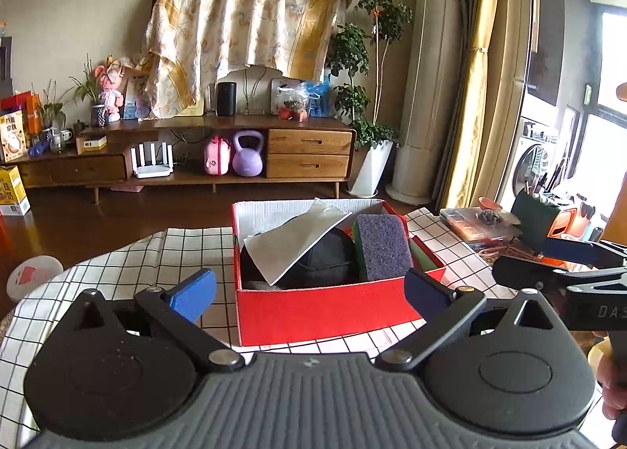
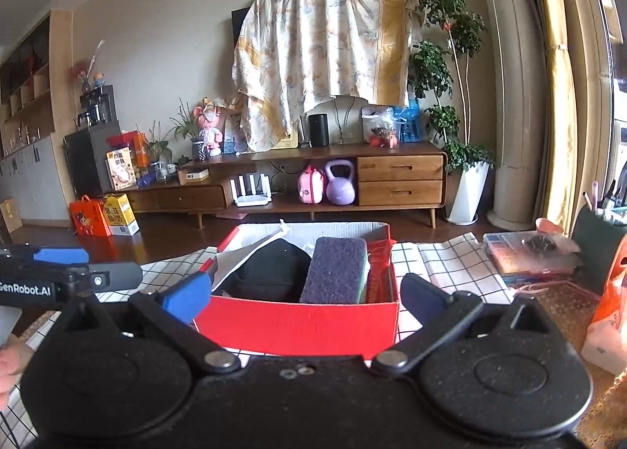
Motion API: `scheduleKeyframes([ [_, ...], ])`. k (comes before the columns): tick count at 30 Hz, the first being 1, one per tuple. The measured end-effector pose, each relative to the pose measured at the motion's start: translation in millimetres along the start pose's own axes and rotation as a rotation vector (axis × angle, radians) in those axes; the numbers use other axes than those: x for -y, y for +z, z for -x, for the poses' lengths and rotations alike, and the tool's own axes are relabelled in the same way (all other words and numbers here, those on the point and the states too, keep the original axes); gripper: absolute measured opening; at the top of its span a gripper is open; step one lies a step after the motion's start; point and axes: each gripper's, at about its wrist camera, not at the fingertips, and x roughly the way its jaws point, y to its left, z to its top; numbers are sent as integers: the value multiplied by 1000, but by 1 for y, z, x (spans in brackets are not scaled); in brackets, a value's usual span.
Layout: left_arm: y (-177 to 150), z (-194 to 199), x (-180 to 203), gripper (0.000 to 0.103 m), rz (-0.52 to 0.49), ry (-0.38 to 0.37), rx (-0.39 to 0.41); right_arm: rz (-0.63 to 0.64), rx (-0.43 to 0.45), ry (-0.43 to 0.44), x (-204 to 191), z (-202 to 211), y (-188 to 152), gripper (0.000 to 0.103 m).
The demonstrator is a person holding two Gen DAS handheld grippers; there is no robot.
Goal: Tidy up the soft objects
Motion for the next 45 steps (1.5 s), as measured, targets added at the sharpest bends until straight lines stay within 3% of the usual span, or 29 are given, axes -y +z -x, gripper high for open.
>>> scheduleKeyframes([
  [16, -7, 10, 11, 103, -39, 11, 24, 29, 5, -5, -8, 6, 0, 103],
  [45, -20, 9, 12, 103, -20, -4, 11, 32, -8, -4, -16, 13, -8, 103],
])
